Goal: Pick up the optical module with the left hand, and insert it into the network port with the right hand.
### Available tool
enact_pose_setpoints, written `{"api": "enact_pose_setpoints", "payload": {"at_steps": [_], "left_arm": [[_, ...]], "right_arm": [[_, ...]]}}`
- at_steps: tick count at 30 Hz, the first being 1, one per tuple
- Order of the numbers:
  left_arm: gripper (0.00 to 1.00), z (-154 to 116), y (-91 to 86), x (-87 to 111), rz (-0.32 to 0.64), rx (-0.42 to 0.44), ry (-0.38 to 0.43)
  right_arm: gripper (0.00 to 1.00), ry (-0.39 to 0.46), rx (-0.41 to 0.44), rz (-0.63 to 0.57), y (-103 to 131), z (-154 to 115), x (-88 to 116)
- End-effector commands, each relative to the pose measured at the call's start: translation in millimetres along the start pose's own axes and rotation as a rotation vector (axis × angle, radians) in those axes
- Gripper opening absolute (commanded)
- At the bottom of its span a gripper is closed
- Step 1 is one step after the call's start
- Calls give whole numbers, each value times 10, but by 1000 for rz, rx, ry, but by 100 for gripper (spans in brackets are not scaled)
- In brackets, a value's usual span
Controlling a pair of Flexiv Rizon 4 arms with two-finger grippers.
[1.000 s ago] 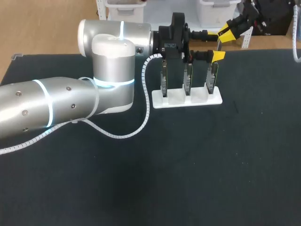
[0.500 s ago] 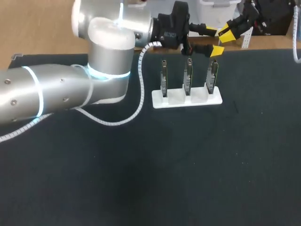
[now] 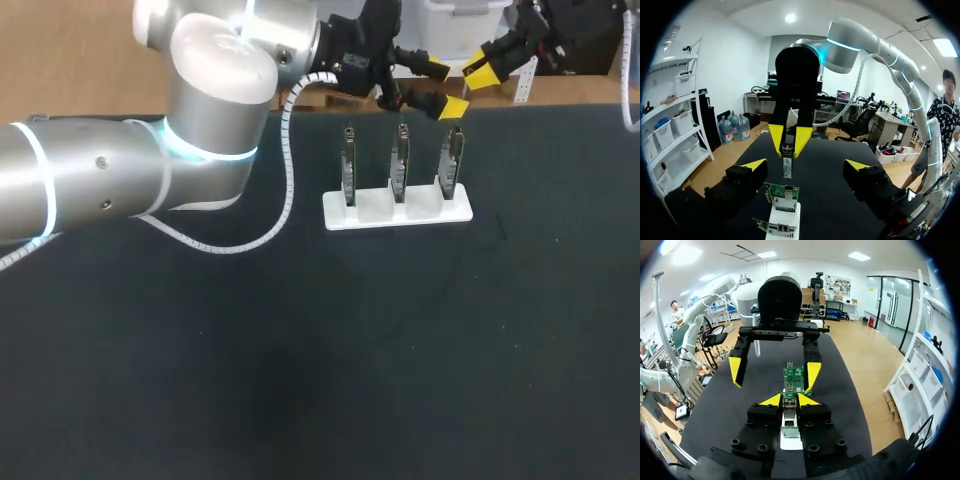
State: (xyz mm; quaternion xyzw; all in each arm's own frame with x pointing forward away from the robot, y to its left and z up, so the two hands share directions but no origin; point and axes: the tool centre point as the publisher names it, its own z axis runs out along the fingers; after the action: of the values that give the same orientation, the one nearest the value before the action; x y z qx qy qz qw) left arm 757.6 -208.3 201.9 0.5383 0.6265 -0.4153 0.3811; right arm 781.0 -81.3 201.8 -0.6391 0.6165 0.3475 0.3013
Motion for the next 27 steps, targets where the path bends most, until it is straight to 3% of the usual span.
{"api": "enact_pose_setpoints", "payload": {"at_steps": [1,13,17,23,27], "left_arm": [[100,-38,-24,-4,-18,3,51],[100,-85,-19,128,-81,-18,114],[100,-29,20,176,-105,-27,181],[100,54,62,244,-113,-26,209],[100,100,73,212,-101,-35,292]], "right_arm": [[0,2,-1,0,-18,4,-8],[0,3,-5,1,-22,10,-9],[0,4,-5,3,-24,10,0],[0,4,-2,6,-32,-9,11],[0,7,-1,9,-36,-21,25]]}}
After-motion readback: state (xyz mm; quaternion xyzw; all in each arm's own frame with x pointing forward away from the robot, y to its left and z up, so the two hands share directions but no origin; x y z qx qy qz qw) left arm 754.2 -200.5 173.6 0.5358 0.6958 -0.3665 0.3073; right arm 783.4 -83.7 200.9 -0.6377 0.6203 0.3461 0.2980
